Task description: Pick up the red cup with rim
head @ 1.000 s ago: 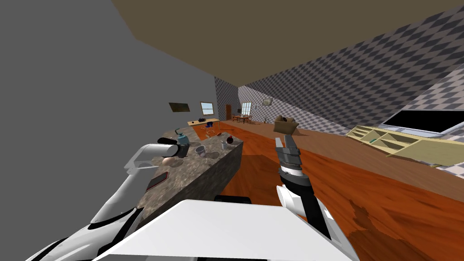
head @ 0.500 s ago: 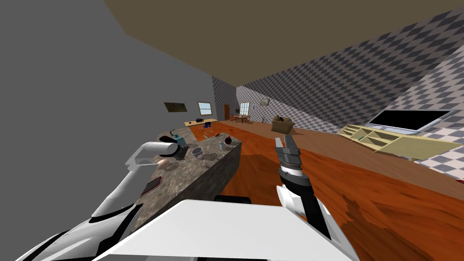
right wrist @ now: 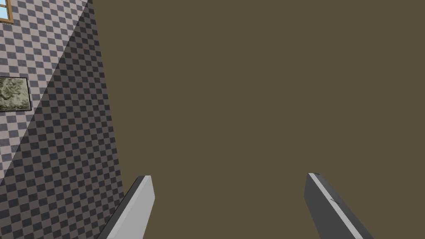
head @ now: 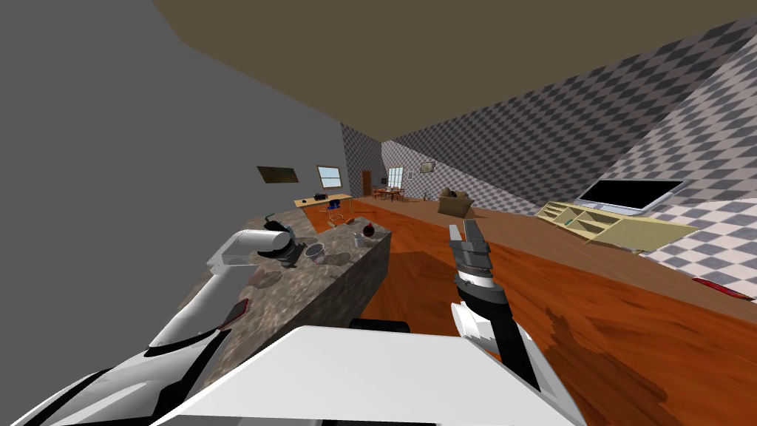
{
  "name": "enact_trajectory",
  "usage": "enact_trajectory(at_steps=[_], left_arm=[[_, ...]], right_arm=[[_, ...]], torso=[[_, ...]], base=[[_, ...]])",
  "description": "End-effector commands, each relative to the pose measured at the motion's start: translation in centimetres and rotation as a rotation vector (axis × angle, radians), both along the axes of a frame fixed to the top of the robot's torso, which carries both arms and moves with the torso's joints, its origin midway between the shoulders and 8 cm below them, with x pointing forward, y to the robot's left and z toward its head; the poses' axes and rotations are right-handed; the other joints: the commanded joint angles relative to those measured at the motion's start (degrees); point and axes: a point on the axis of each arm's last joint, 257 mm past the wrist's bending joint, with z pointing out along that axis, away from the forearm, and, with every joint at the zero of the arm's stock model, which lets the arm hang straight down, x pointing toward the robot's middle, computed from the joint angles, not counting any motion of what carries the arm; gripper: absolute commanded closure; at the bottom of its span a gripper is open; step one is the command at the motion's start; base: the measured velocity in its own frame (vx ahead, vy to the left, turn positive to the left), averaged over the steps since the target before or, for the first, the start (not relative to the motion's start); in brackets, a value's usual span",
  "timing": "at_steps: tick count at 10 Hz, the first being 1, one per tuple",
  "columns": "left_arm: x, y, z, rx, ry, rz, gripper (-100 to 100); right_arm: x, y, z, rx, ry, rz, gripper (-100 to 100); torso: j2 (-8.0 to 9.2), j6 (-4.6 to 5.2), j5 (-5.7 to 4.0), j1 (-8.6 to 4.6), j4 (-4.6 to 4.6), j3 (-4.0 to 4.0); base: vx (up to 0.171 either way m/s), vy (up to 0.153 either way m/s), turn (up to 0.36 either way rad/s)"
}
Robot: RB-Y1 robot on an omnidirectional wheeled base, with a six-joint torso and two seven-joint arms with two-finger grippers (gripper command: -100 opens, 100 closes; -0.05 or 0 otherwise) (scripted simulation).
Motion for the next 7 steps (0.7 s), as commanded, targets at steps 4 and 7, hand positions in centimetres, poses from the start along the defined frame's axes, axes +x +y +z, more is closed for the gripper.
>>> enact_trajectory(at_steps=[4,7], left_arm=[[-1.7,0.1,-1.4,-0.02,0.081,0.002,0],[-0.9,1.3,-2.2,-0.024,0.077,0.04,-100]], right_arm=[[0.0,0.0,0.0,0.0,0.0,0.0,0],[0.0,0.0,0.0,0.0,0.0,0.0,0]], torso=[[0.0,-0.02,-0.01,-0.01,0.0,0.0],[0.39,0.0,0.03,0.17,0.09,0.22]], base=[[0.035,-0.024,-0.04],[-0.066,0.018,-0.125]])
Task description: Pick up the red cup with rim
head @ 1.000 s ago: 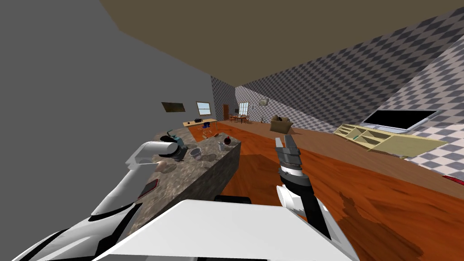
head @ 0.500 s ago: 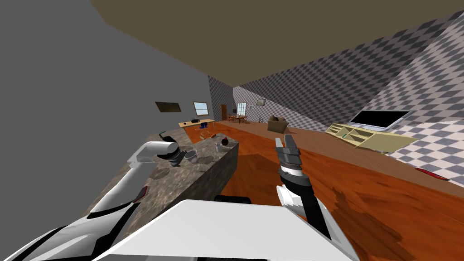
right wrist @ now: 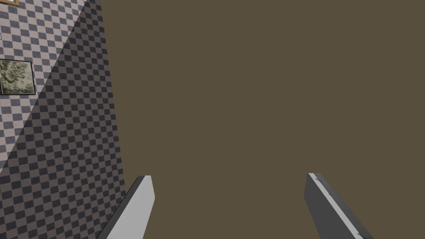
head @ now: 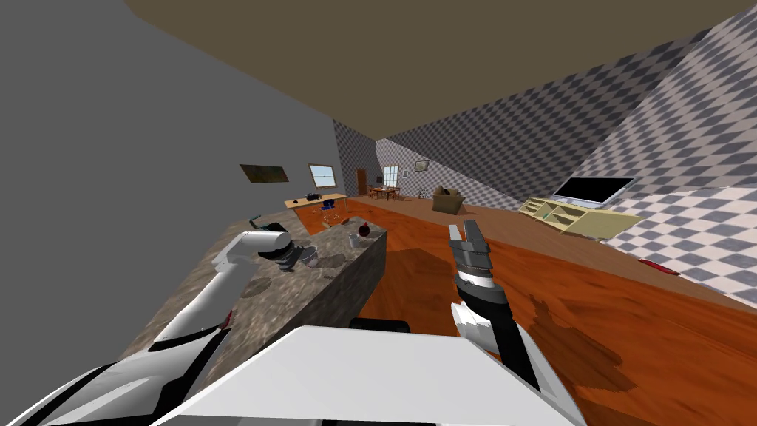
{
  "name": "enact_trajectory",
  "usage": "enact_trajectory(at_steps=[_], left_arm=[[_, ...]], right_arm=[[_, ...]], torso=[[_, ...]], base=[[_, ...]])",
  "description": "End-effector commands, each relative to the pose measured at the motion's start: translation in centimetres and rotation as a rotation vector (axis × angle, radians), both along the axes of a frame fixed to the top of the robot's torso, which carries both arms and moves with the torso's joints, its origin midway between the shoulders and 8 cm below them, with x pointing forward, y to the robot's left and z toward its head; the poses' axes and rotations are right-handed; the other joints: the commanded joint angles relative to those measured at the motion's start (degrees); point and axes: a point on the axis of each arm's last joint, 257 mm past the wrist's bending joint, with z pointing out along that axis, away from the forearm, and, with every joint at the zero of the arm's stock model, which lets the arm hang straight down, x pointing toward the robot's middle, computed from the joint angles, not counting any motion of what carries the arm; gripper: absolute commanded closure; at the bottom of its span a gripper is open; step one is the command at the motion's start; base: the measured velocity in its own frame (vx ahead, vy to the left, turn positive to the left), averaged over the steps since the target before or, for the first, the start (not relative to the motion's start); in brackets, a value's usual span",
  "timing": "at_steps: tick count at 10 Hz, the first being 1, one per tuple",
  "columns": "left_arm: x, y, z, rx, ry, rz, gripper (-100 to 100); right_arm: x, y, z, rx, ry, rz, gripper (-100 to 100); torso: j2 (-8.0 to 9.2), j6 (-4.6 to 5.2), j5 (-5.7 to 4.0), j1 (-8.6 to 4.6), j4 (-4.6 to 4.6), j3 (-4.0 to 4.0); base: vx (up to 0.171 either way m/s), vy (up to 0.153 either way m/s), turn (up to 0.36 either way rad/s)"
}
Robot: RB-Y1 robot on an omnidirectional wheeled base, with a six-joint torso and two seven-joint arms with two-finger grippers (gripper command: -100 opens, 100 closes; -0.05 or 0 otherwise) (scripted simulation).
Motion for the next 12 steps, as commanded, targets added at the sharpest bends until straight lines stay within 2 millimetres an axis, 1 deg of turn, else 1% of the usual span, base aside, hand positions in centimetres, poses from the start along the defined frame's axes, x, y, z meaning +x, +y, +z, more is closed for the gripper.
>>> enact_trajectory(at_steps=[1,6,7,8,12], left_arm=[[0.4,0.5,-0.4,0.0,-0.001,0.016,-100],[1.2,2.0,-1.5,0.001,-0.001,0.062,-100],[1.0,1.7,-1.4,0.0,0.0,0.056,-100],[1.1,1.8,-1.5,0.0,-0.001,0.057,100],[1.2,1.8,-1.2,0.003,-0.008,0.056,100]], right_arm=[[0.0,0.0,0.0,0.0,0.0,0.0,0],[0.0,0.0,0.0,0.0,0.0,0.0,0],[0.0,0.0,0.0,0.0,0.0,0.0,0],[0.0,0.0,0.0,0.0,0.0,0.0,0],[0.0,0.0,0.0,0.0,0.0,0.0,0]], torso=[[0.0,0.0,0.0,0.0,0.0,0.0],[-0.07,0.01,-0.01,-0.03,-0.01,-0.04],[-0.07,0.0,-0.01,-0.04,-0.01,-0.04],[-0.15,-0.02,-0.01,-0.05,-0.02,-0.08],[-0.23,-0.08,0.08,-0.03,-0.13,-0.17]], base=[[-0.062,0.017,-0.071],[-0.057,0.012,-0.095],[-0.025,0.005,-0.019],[0.0,0.0,0.0],[0.001,0.001,-0.004]])
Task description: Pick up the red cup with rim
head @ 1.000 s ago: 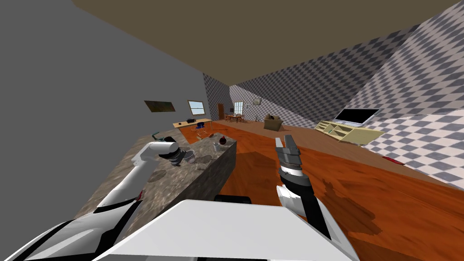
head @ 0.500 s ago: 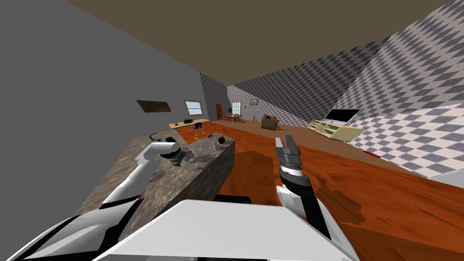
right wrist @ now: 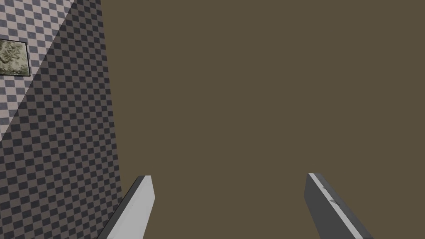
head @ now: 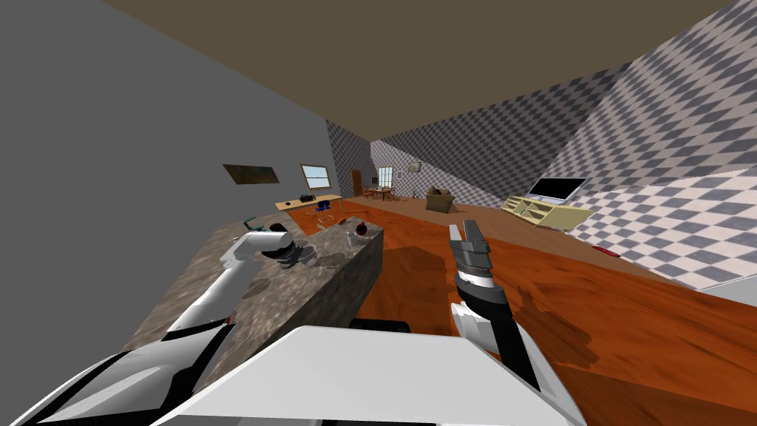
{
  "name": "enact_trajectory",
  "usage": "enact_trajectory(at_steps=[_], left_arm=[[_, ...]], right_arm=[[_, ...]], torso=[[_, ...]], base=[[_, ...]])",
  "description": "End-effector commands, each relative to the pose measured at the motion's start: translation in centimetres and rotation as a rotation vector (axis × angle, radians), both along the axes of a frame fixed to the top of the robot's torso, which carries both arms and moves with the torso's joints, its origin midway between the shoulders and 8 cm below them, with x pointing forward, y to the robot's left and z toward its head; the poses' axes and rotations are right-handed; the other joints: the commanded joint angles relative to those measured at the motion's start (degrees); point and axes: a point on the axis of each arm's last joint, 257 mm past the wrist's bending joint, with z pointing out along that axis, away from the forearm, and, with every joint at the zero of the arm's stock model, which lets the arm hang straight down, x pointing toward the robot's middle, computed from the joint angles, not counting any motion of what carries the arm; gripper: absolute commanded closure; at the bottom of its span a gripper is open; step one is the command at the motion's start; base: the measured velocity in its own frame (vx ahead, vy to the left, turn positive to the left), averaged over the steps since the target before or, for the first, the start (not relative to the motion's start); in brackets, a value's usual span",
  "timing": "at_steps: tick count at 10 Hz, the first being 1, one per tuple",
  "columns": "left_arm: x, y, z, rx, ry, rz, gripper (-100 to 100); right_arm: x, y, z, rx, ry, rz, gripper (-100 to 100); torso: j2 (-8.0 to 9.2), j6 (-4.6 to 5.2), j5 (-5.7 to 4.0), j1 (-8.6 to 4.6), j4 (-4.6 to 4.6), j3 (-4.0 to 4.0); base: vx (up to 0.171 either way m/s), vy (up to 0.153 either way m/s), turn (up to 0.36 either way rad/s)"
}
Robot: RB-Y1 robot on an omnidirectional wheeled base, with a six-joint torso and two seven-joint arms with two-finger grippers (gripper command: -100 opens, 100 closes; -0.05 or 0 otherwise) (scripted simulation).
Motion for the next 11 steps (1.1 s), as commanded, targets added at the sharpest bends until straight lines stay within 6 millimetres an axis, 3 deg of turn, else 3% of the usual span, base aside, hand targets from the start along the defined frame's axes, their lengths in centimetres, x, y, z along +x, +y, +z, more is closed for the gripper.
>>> enact_trajectory(at_steps=[1,2,10,11], left_arm=[[0.0,0.0,0.0,0.0,0.0,0.0,0],[-0.5,-0.7,0.4,-0.003,0.006,-0.021,100],[-1.8,-2.5,1.8,-0.002,0.008,-0.081,100],[-1.8,-2.6,1.9,-0.001,0.009,-0.082,0]], right_arm=[[0.0,0.0,0.0,0.0,0.0,0.0,0],[0.0,0.0,0.0,0.0,0.0,0.0,0],[0.0,0.0,0.0,0.0,0.0,0.0,0],[0.0,0.0,0.0,0.0,0.0,0.0,0]], torso=[[0.0,0.0,0.0,0.0,0.0,0.0],[0.0,0.0,0.0,0.0,0.0,0.0],[-0.14,0.0,-0.07,-0.09,0.0,-0.07],[-0.08,0.04,-0.06,-0.07,0.0,-0.04]], base=[[0.0,0.0,0.0],[0.049,-0.007,0.191],[0.064,-0.016,0.097],[0.0,0.0,0.0]])
